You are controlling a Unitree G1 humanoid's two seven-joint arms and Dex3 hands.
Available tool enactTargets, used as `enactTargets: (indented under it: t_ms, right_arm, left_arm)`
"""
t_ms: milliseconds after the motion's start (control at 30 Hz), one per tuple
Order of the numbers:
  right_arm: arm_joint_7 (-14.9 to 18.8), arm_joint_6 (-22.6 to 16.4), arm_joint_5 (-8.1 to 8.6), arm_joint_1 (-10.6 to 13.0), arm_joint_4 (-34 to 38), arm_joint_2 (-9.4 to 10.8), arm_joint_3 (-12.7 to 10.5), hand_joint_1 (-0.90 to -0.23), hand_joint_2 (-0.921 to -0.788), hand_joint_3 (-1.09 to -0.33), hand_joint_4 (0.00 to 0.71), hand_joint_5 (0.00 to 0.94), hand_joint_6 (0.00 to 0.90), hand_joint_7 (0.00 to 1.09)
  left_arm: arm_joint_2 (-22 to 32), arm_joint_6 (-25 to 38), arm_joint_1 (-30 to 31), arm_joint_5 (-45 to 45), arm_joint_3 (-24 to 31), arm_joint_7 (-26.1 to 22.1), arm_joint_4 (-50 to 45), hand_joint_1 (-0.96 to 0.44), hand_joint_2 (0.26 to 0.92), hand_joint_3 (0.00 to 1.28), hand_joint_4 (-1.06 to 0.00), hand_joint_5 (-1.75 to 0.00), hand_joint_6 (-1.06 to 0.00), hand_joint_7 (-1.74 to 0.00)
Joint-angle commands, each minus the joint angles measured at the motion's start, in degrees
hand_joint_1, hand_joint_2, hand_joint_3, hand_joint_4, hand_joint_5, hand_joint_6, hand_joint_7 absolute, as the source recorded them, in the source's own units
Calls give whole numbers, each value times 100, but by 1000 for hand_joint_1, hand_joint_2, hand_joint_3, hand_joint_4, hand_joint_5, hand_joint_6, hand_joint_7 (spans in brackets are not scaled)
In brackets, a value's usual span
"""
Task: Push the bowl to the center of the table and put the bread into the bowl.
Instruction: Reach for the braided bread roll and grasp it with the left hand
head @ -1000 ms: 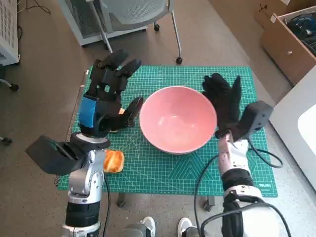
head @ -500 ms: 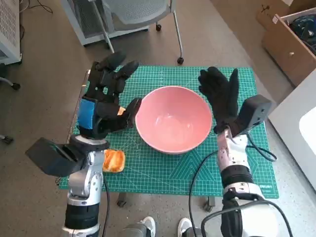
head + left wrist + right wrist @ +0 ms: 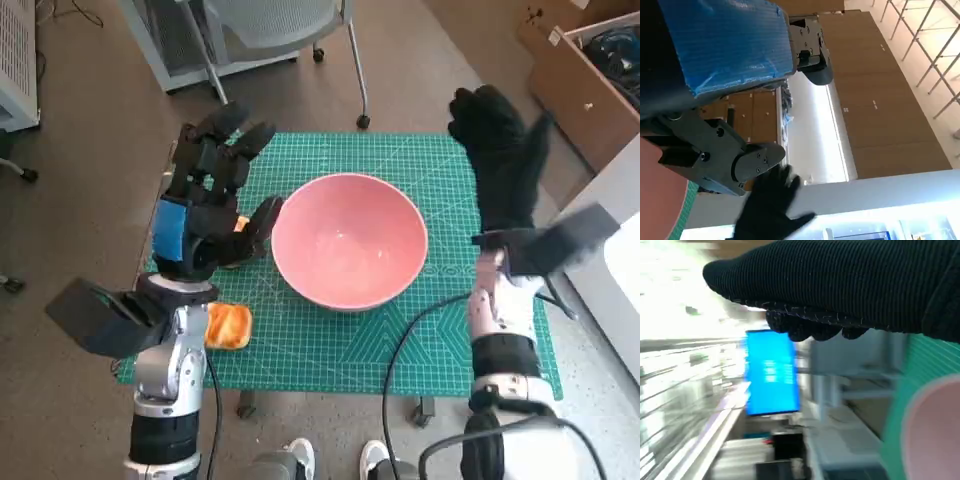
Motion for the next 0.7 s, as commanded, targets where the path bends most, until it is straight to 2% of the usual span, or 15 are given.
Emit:
enactTargets:
  t_ms: [33,133,233,300,500,567,600,633,700]
  right_arm:
    - [229,37,124,422,-710,92,197,-517,-921,-627,306,5,168,451]
    - [302,141,172,581,-1138,85,307,-532,-921,-618,307,5,175,455]
    - [302,173,107,730,-1527,39,431,-537,-921,-610,315,8,177,456]
    - [310,182,69,788,-1672,3,487,-538,-921,-606,318,9,176,456]
    - [289,180,20,843,-1787,-48,582,-537,-921,-608,325,11,161,448]
    - [258,196,9,813,-1746,-64,589,-538,-921,-609,326,11,159,448]
    - [247,205,7,802,-1730,-70,592,-538,-921,-609,327,11,159,447]
    - [239,210,6,794,-1720,-73,596,-539,-921,-609,327,11,159,447]
    - [198,256,-5,776,-1709,-69,604,-539,-921,-609,327,11,159,447]
  left_arm:
    - [129,14,-80,-33,55,-27,-202,-162,663,705,1,-762,1,-833]
    - [225,-15,-88,38,84,-42,-265,-167,663,699,1,-769,1,-827]
    - [487,-96,-59,327,102,-62,-379,-177,660,690,1,-760,1,-832]
    - [962,-104,37,842,111,-129,-570,-184,657,685,1,-743,1,-826]
    - [2197,298,352,1893,229,-513,-1243,-256,701,499,1,-479,1,-660]
    - [2741,704,550,2024,384,-882,-1616,-272,712,434,1,-414,1,-661]
    - [2919,841,621,2067,437,-1001,-1743,-285,716,402,-2,-391,-3,-673]
    - [3030,939,665,2091,469,-1074,-1830,-311,744,302,-21,-322,-9,-696]
    - [3275,1137,829,2251,551,-1202,-2102,-326,754,252,-36,-288,-24,-696]
